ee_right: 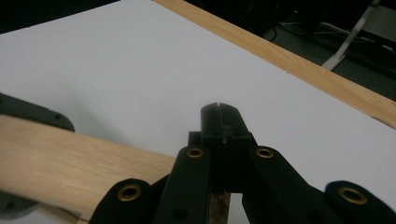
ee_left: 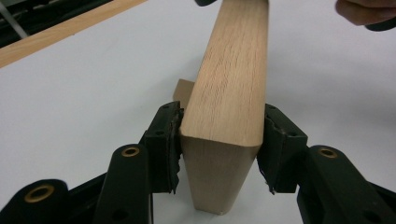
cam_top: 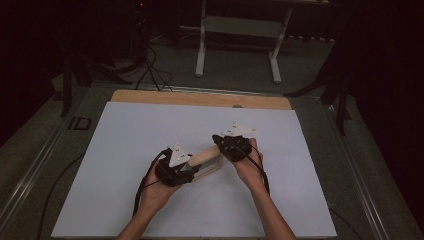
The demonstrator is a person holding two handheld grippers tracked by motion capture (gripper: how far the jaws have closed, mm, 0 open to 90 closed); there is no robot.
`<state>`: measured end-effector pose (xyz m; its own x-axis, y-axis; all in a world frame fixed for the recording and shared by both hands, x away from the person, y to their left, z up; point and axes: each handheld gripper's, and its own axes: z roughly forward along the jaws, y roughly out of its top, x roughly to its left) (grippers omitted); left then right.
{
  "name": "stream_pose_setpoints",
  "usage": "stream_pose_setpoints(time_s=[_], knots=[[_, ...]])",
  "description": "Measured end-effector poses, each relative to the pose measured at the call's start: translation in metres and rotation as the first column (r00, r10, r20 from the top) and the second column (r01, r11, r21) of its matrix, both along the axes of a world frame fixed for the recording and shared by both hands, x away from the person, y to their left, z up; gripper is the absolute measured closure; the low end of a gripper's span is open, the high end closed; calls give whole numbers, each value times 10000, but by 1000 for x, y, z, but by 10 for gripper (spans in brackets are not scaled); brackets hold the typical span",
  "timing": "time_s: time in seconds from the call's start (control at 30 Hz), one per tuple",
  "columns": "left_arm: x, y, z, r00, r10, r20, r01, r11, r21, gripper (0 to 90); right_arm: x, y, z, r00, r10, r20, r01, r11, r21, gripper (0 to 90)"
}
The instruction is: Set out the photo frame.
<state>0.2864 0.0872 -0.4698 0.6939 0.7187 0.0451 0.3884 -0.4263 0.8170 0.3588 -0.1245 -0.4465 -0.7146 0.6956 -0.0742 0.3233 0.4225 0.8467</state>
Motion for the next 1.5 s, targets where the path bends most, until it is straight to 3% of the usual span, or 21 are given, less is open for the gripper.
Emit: stream_pose_setpoints(time_s=[0.7,1.27,1.5], knots=[[5,3,-2,9994,332,-42,-332,9994,40,532,-8,-8,-1,9999,-104,-58,105,9998,162,898],[8,5,-2,9996,243,-141,-243,9997,-4,527,-14,-12,-1,10000,-75,-30,75,9998,188,895],[8,6,-2,9994,289,-169,-289,9996,-11,535,-21,-17,7,9996,86,267,-102,9980,623,748]])
